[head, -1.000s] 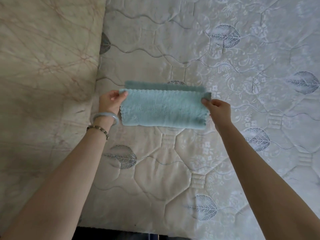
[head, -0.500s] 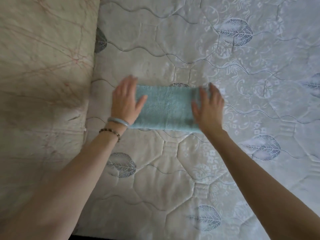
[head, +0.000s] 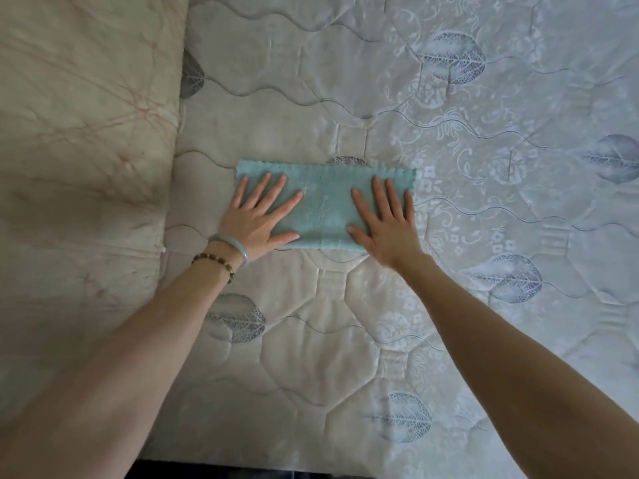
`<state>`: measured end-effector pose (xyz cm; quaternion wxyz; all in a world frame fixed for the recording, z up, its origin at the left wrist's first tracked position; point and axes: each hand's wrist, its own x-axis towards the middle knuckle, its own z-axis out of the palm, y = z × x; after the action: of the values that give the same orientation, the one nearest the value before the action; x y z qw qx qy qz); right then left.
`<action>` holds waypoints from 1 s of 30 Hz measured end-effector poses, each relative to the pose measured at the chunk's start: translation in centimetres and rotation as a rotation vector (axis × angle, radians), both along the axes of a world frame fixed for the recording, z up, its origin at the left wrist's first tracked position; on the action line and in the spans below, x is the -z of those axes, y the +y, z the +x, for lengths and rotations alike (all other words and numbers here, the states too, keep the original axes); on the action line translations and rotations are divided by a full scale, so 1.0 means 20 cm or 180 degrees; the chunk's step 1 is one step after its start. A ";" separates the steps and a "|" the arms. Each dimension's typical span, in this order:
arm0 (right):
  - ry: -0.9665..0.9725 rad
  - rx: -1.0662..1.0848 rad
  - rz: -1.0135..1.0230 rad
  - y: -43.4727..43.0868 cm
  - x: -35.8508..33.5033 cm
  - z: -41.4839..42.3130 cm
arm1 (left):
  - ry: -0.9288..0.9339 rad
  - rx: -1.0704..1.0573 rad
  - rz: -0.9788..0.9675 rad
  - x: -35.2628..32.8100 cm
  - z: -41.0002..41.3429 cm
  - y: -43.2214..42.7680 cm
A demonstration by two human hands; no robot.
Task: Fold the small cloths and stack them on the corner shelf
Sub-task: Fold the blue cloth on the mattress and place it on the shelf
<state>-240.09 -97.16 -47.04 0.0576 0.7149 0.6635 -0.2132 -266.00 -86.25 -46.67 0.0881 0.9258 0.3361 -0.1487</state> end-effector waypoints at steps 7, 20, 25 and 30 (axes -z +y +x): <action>0.0784 0.2384 0.0668 -0.05 -0.14 0.04 | -0.0288 0.0052 0.0233 -0.13 0.17 -0.07; 0.1959 0.3182 -0.0389 0.07 -0.28 0.10 | -0.0540 -0.1007 -0.0602 -0.19 0.35 -0.09; 0.3210 0.3599 -0.0241 0.13 -0.38 -0.01 | -0.1705 -0.1850 -0.0728 -0.22 0.13 -0.10; 0.3277 0.3009 -0.0177 0.27 -0.43 -0.30 | -0.2433 -0.3151 -0.2259 -0.33 0.13 -0.02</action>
<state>-246.14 -91.83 -38.40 -0.3448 0.7333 0.2185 -0.5438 -263.45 -86.75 -40.09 0.5523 0.5678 0.5935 0.1430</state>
